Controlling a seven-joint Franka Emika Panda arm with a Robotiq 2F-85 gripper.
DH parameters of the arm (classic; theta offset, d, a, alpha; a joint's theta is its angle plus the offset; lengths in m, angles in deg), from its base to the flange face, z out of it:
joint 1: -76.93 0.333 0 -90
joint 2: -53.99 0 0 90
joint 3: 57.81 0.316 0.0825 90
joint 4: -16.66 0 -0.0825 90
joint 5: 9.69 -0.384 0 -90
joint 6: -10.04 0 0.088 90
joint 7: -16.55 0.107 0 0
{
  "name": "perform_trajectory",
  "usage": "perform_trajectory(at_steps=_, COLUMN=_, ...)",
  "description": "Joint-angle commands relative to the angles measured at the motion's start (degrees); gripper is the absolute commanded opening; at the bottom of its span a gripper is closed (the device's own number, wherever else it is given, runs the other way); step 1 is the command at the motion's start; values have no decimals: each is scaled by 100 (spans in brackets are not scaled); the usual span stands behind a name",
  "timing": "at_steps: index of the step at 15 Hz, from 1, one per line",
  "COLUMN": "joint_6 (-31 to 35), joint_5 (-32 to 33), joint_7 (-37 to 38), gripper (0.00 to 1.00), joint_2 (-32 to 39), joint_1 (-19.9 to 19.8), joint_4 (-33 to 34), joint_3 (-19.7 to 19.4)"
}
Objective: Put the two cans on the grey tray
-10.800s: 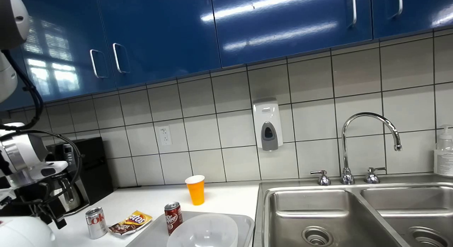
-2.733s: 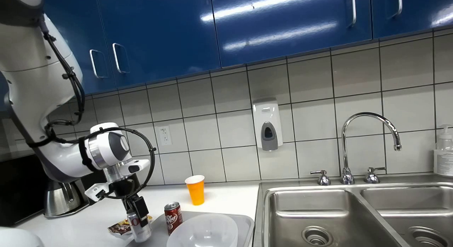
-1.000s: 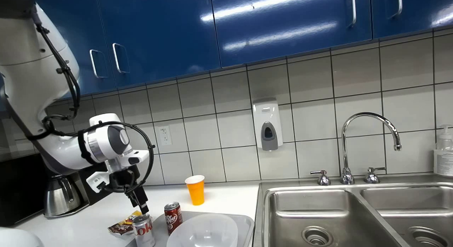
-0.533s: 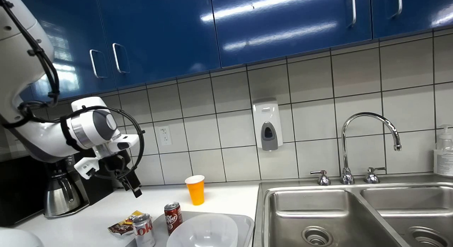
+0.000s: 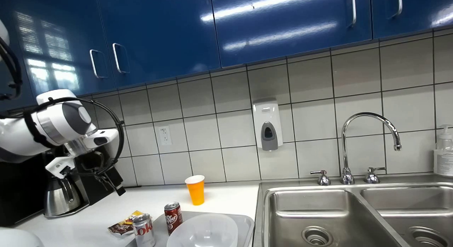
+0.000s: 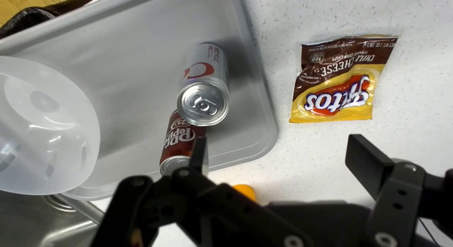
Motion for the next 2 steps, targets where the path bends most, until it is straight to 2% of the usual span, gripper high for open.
perform_trajectory(at_steps=1, joint_6=-37, joint_5=-101, joint_7=-71, gripper=100, joint_2=-129, joint_1=-150, joint_4=-60, joint_3=204)
perform_trajectory(at_steps=2, joint_6=-66, joint_5=-115, joint_7=-74, gripper=100, joint_2=-221, joint_1=-144, joint_4=-111, joint_3=234)
